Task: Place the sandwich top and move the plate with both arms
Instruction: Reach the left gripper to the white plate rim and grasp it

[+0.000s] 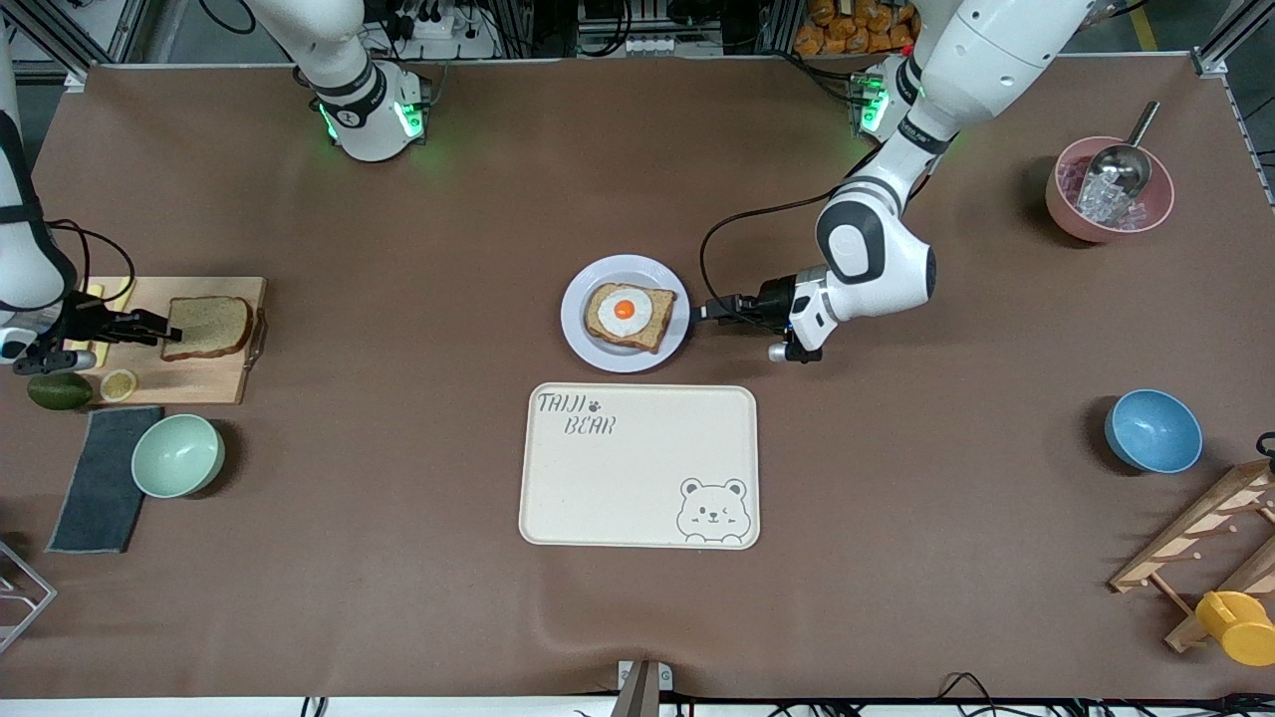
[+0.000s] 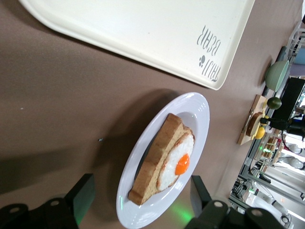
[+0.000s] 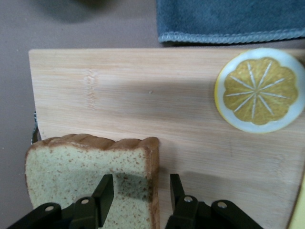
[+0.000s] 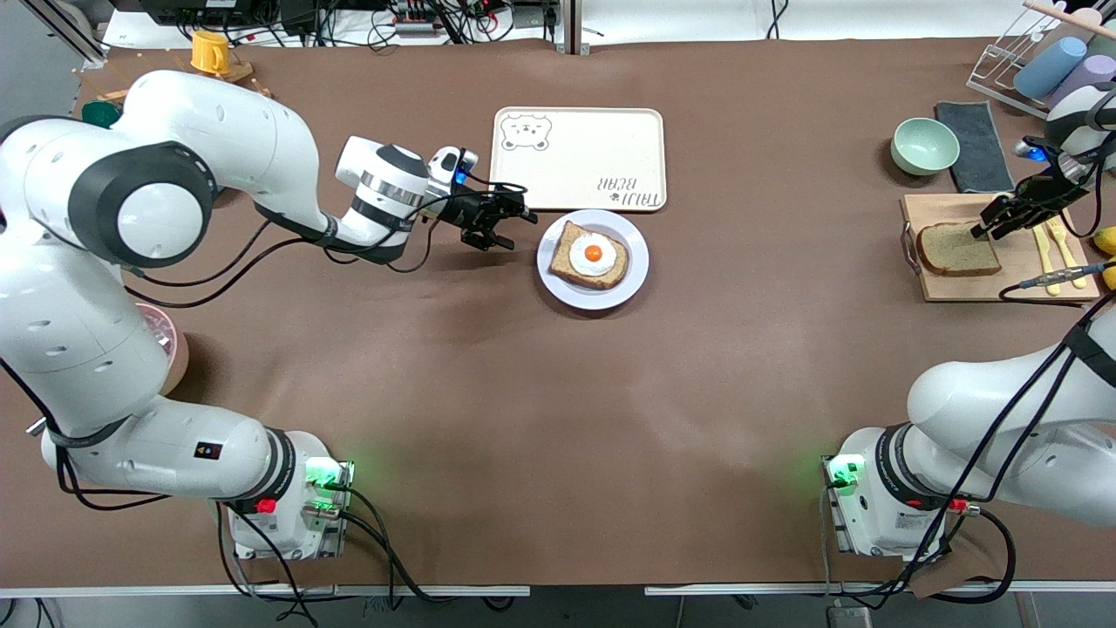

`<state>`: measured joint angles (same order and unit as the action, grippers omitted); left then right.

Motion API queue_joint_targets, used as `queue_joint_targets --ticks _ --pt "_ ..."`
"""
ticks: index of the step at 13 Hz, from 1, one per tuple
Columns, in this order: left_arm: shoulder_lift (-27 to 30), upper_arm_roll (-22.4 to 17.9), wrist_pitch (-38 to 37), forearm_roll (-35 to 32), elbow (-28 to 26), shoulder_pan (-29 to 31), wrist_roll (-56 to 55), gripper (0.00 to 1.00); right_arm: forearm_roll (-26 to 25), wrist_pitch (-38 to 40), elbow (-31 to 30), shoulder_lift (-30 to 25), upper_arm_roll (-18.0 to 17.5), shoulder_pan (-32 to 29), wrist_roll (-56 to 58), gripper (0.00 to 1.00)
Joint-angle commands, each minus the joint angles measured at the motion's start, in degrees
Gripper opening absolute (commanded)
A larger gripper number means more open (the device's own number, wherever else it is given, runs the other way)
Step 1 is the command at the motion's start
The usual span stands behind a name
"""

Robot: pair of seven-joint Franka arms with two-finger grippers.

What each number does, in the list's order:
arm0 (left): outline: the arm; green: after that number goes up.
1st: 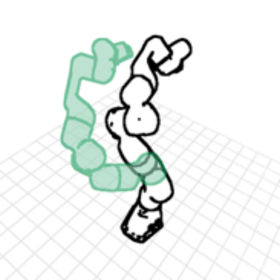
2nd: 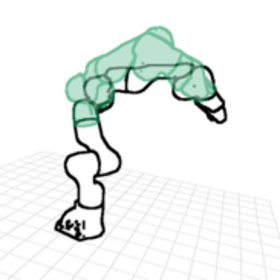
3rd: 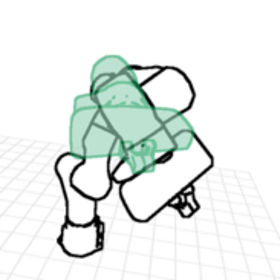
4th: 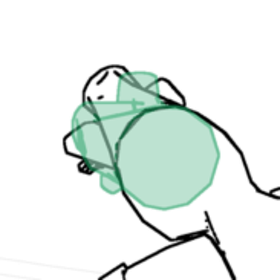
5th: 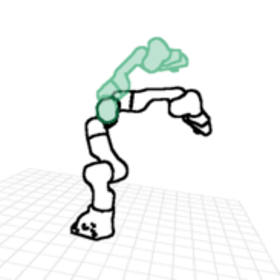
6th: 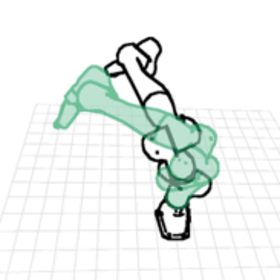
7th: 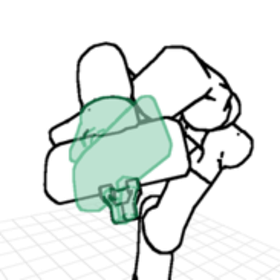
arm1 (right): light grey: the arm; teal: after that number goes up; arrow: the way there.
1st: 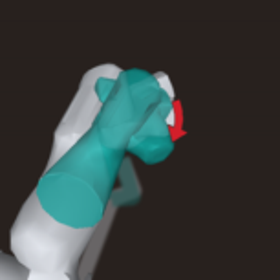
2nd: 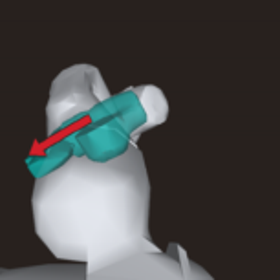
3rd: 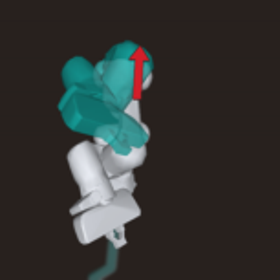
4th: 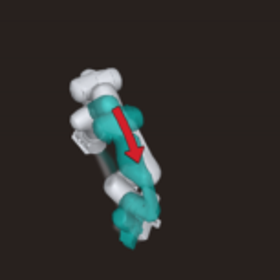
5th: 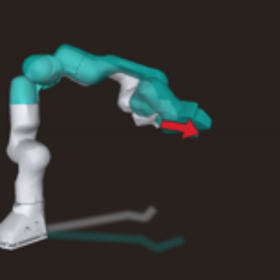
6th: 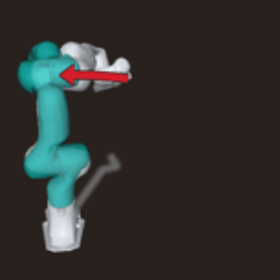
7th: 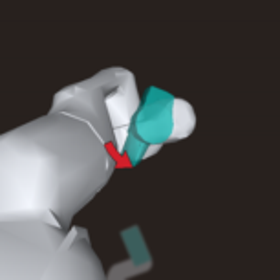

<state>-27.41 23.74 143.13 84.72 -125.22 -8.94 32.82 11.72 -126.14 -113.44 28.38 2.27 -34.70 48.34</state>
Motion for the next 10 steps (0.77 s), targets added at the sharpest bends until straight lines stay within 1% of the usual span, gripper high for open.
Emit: queue_joint_targets --ticks 1,3,4,6,8,10 --pt "-2.99 0.08 3.12 4.92 2.44 -2.66 3.12 0.9 2.43 0.01 0.85 1.24 -1.12 -2.03 3.85 0.23" --pt "-4.75 0.08 3.21 8.69 2.79 -2.75 8.72 0.9 2.44 0.1 0.77 1.24 -1.12 -2.03 4.3 0.0" --pt "-5.19 0.08 3.21 9.93 2.79 -2.66 10.58 0.89 2.44 0.1 0.85 1.24 -1.12 -1.95 4.3 0.0" --pt "-5.2 -0.01 3.21 9.94 2.71 -2.4 10.86 0.88 2.44 0.19 1.12 1.15 -1.12 -1.33 4.3 0.0" --pt "-5.2 -0.01 3.21 9.94 2.53 -1.87 11.04 0.83 2.44 0.8 2.26 1.15 -1.21 -0.89 4.04 0.0" --pt "-4.94 0.07 3.21 9.94 2.35 -1.69 11.13 0.83 2.44 0.89 3.05 1.06 -1.21 -0.37 3.43 0.0"
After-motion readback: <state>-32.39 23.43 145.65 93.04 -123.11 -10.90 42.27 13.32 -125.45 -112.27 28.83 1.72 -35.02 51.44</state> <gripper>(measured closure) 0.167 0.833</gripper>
